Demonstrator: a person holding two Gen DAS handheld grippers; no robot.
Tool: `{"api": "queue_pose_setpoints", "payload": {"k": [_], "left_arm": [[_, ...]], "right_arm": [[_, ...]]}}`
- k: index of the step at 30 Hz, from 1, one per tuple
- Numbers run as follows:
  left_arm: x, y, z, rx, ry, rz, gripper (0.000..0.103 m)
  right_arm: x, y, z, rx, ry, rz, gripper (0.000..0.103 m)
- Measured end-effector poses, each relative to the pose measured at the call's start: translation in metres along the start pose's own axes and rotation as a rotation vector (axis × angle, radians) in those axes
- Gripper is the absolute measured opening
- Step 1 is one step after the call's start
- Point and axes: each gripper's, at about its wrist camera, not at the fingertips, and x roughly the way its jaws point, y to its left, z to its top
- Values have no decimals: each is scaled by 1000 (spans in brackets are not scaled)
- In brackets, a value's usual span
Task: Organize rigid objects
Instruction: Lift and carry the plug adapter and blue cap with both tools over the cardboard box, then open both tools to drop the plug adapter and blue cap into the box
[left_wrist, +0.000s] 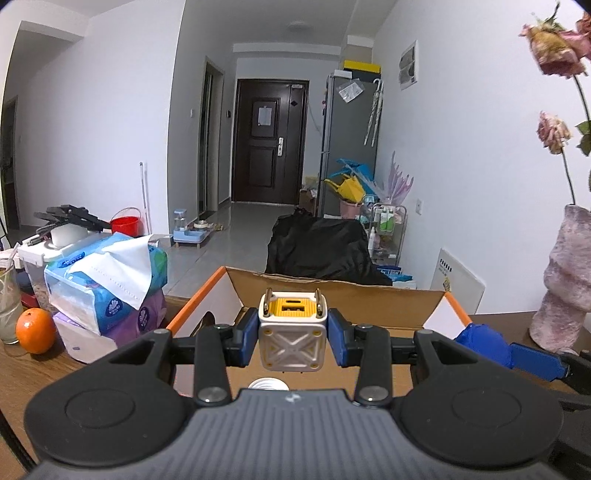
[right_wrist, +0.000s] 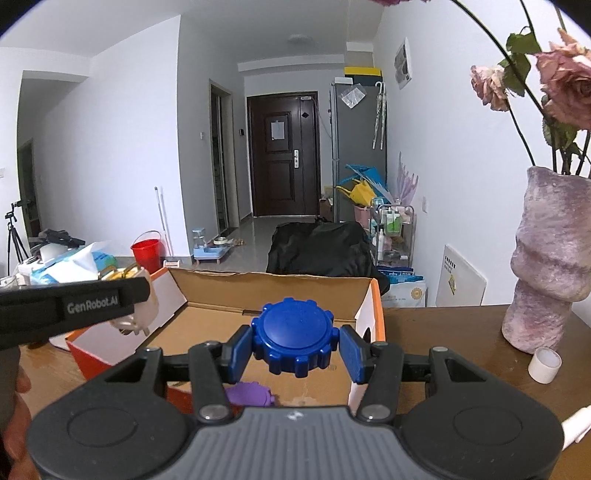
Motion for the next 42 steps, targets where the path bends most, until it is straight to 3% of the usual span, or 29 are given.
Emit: {"api": "queue_pose_setpoints", "payload": {"k": [20,25,26,27,29,30,33,36,42], "left_arm": [[52,-5,-7,39,122,44,40],[51,-6,-6,66,111,54,43],[49,-7,-6,79,102,65,50],[48,-7,-6,85,95,69,63],[44,-6,-5,79,83,75,77],[43,-6,-4,79,76,74,79],[40,-5,-3,77,68,92,93],[38,-5,-3,76,50,107,102],[32,-2,0,64,43,115,103]], "right_arm": [[56,5,0,-41,96,-43,50],[57,4,-1,-45,114,-43,51],[59,3,-1,-45,116,-48,52],[60,2,-1,-47,121,-56,61],[60,1,-2,-43,123,-79,76],[60,1,-2,-42,121,-86,84],[58,1,-2,-40,118,-91,91],[57,2,-3,-42,115,-92,95],[50,2,-4,-53,109,-90,97]]}}
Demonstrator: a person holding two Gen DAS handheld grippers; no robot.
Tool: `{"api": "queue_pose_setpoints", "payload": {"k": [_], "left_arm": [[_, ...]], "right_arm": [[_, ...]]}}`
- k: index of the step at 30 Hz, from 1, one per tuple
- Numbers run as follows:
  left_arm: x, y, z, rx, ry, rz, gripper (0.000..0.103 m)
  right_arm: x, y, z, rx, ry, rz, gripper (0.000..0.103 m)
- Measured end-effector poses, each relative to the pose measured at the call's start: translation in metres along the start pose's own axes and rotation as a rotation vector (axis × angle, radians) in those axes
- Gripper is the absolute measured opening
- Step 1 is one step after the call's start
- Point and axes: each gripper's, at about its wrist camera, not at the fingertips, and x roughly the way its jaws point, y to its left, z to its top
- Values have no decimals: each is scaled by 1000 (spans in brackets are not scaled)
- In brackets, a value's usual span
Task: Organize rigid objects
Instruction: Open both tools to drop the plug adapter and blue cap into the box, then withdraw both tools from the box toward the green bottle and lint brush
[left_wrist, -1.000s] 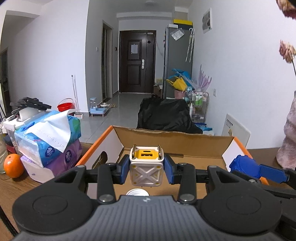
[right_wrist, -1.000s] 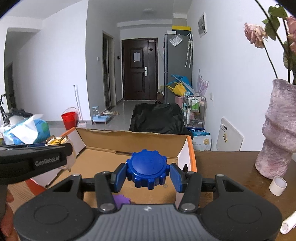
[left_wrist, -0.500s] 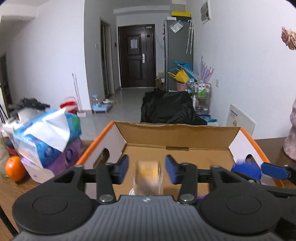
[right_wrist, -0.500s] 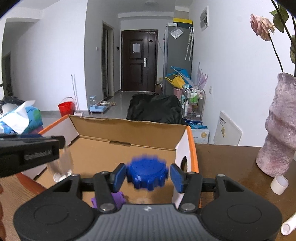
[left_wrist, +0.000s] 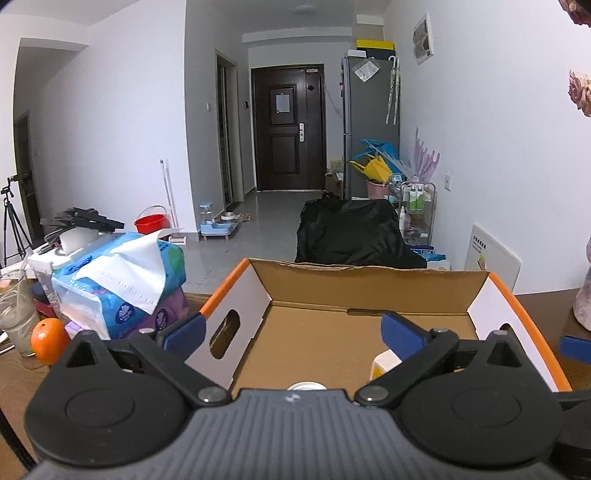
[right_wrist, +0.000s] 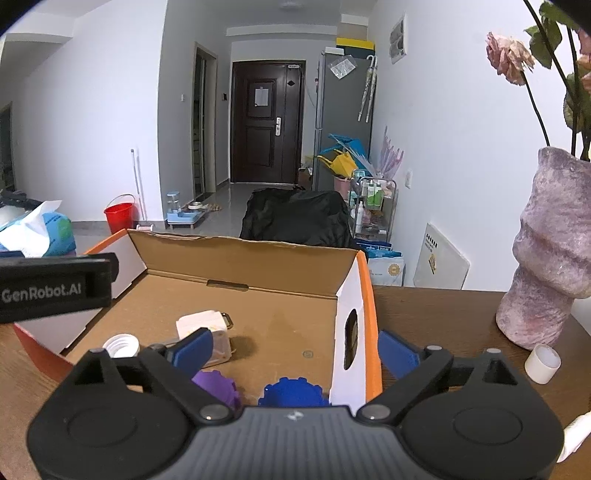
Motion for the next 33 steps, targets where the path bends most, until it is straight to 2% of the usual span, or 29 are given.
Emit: {"api": "queue_pose_setpoints", "payload": {"k": [16,33], "left_arm": [[-53,8,-8,-18,-47,-44,103],[-114,14,-37,-1,-83,-88,103]], "right_arm": [[-53,-10,-15,-16,-51,10,103],[-116,-12,-50,-31,-74,-2,103]]}}
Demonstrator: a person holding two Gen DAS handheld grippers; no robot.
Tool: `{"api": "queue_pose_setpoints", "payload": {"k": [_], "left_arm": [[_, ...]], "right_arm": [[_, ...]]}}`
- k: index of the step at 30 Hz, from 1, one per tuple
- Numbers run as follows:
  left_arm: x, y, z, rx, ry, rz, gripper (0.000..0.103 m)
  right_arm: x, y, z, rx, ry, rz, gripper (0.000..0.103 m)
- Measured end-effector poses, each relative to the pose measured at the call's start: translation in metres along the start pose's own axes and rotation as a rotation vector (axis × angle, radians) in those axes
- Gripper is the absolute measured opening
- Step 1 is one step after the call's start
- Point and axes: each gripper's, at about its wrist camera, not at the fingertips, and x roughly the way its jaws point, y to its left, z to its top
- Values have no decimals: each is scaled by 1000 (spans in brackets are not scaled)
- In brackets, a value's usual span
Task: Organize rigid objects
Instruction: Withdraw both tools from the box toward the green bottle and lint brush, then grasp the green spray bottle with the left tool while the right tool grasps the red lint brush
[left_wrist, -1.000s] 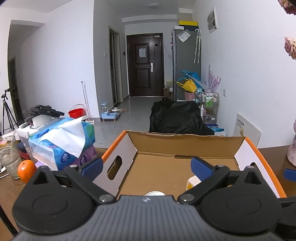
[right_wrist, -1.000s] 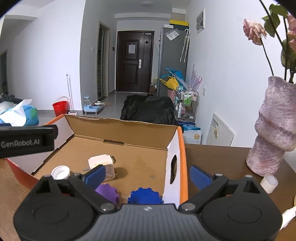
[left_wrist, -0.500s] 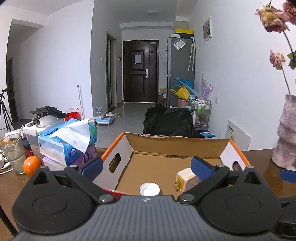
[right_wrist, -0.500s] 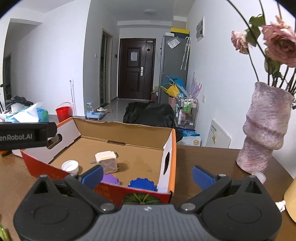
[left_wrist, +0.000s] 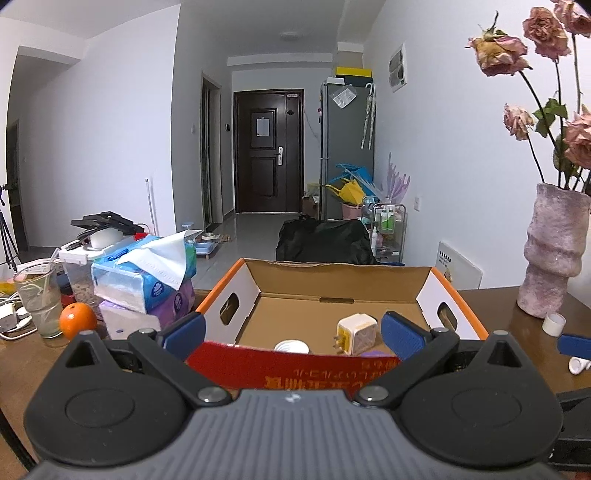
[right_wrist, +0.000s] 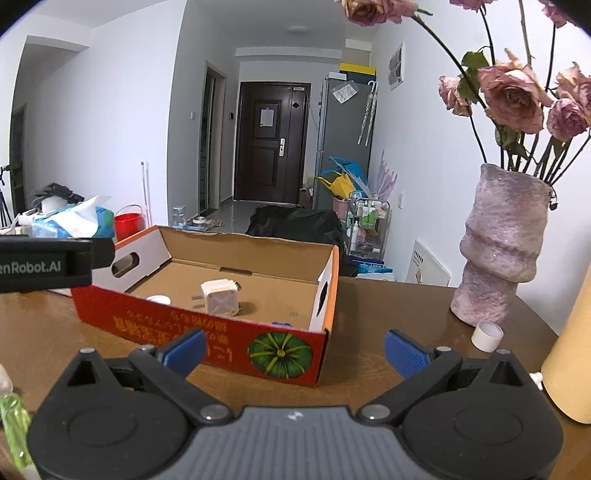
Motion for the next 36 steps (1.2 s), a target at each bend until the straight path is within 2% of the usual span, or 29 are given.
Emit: {"api": "queue_pose_setpoints", "payload": {"k": [15,36], "left_arm": [[-49,16,-23,7,2,-7,103],[-109,34,-67,40,70,-45,103]], "right_arm": [[-51,6,-33,-3,12,10,103],[-105,13,-81,33,71,0,103]]}}
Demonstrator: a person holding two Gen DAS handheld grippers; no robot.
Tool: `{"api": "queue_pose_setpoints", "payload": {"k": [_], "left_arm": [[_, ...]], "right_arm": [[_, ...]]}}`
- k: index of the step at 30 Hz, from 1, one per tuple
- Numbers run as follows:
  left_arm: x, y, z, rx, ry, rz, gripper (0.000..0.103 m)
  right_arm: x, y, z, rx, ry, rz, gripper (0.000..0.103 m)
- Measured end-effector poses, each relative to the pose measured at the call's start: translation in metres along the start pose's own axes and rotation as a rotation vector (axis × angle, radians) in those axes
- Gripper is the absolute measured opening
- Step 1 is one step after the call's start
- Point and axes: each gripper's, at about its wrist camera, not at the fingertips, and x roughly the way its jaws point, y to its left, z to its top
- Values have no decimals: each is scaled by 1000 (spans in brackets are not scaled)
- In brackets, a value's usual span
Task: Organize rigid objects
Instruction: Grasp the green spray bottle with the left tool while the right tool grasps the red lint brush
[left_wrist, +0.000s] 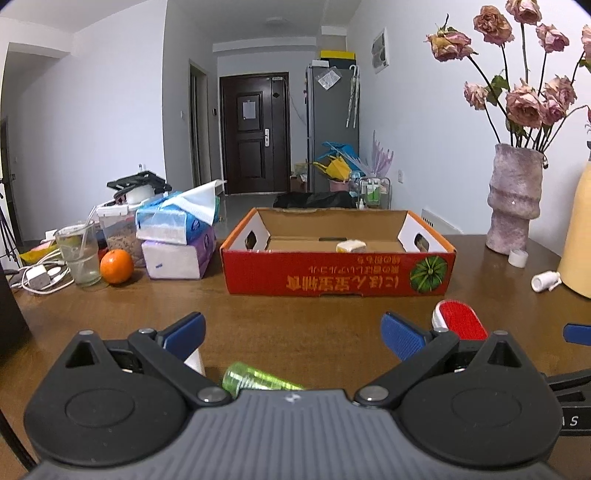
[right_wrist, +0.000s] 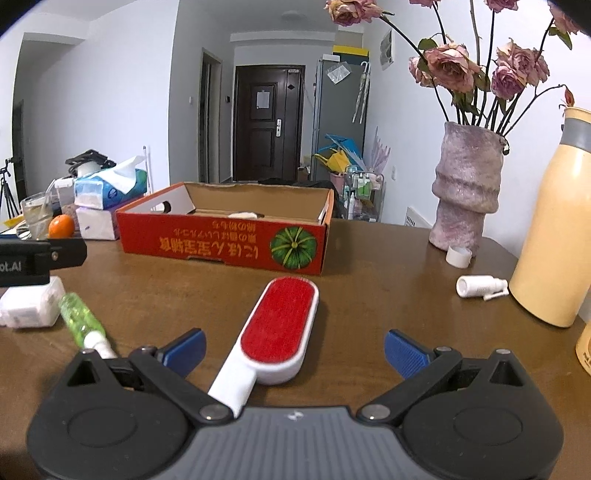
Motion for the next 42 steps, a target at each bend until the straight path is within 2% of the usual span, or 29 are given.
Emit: {"api": "queue_pose_setpoints", "payload": {"k": [9,20,23,24,25,30,35,42], "left_arm": [[-9,6,-16,24,30,-12,103],[6,21,-19,16,67,-41,103],[11,24,-20,13,78,-50,103],[12,25,-20,13,82,-55,103],[14,26,-20,14,87,-64,103],[23,26,-24,36,117,-97,103],[29,26,-27,61,135,-124,103],[47,29,-31,54,193,-117,103]], "right_arm": [[6,10,-12,4,41,-10,103],[65,16,0,26,88,-81,100],[83,17,4,36,131,-81,87],[88,16,5,44,145,-67,74],[89,14,6,66,143,-34,58],[81,17,3,54,128,-15,55],[61,15,4,64,58,2,55],[34,11,-4,67,25,12,55]]}}
